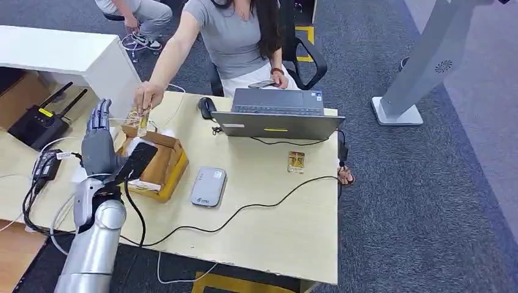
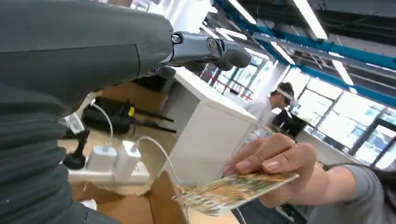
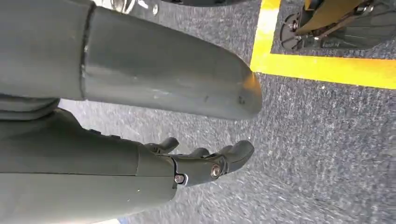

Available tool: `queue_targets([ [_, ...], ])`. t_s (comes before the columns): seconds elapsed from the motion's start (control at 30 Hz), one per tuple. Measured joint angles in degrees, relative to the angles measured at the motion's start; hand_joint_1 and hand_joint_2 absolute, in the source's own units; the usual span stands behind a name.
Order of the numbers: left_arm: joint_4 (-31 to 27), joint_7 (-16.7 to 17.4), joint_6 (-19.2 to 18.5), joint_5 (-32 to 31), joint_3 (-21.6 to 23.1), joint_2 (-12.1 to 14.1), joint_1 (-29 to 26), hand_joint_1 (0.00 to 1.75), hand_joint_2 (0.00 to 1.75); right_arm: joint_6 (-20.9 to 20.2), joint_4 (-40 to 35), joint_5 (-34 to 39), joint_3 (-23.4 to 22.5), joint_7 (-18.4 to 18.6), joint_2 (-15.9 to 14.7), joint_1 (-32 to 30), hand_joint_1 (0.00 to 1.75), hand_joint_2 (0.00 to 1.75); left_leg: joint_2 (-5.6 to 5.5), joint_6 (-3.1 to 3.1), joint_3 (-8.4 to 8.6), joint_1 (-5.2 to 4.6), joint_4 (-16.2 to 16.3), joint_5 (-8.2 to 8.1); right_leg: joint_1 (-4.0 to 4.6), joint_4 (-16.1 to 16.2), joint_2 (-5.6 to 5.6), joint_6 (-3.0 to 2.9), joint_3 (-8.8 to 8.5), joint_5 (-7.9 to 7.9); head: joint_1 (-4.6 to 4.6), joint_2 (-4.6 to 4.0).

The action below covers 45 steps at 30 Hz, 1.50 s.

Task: Pass the card to the sensor for recognition and then transmit it.

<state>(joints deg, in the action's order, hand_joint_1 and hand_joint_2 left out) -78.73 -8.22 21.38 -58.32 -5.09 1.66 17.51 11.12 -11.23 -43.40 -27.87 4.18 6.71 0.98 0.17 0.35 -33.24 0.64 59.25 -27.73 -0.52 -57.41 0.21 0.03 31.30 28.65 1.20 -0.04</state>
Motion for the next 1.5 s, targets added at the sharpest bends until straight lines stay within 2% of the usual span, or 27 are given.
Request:
queue_targets([
  [0.23,2.2,5.2,5.5,-10.0,4.1,2.1,1.8,0.00,1.75,0.5,0.0,-4.6,1.6,-0.7,0.6,0.2,0.00,0.00,0.01,0.00,0.00,0.00,0.0,0.00,0.00,0.0,0.00,0.00,0.00,0.00,0.02,0.00],
  [0.3,2.7,5.7,6.0,-10.8,4.5,2.3,2.1,0.00,1.75,0.5,0.0,-4.9,1.8,-0.7,0.7,0.3,0.00,0.00,0.01,0.00,0.00,0.00,0.0,0.00,0.00,0.0,0.00,0.00,0.00,0.00,0.02,0.00],
  [0.33,2.9,5.7,6.0,-10.9,4.7,2.5,2.2,0.31,1.75,0.5,0.0,-5.1,1.8,-0.7,0.7,0.3,0.00,0.00,0.01,0.00,0.00,0.00,0.0,0.00,0.00,0.0,0.01,0.00,0.00,0.00,0.02,0.00],
  [0.37,3.1,5.8,6.0,-11.0,4.9,2.6,2.2,1.75,1.75,0.5,0.0,-5.1,1.8,-0.8,0.7,0.3,0.00,0.00,0.01,0.00,0.00,0.00,0.0,0.00,0.00,0.0,0.00,0.00,0.00,0.00,0.02,0.00],
  [0.9,4.8,6.2,3.3,-9.6,7.1,2.9,3.1,1.75,1.75,0.3,0.0,-5.6,1.8,-1.0,0.8,0.3,0.00,0.00,0.01,0.00,0.00,0.00,0.0,0.00,0.00,0.0,0.01,0.00,0.00,0.00,0.02,0.00],
  [1.5,5.2,6.2,3.1,-9.4,7.4,2.9,3.1,1.75,1.75,0.3,0.0,-5.6,1.8,-1.0,0.9,0.3,0.00,0.00,0.01,0.00,0.00,0.00,0.0,0.00,0.00,0.0,0.01,0.00,0.01,0.00,0.02,0.00],
])
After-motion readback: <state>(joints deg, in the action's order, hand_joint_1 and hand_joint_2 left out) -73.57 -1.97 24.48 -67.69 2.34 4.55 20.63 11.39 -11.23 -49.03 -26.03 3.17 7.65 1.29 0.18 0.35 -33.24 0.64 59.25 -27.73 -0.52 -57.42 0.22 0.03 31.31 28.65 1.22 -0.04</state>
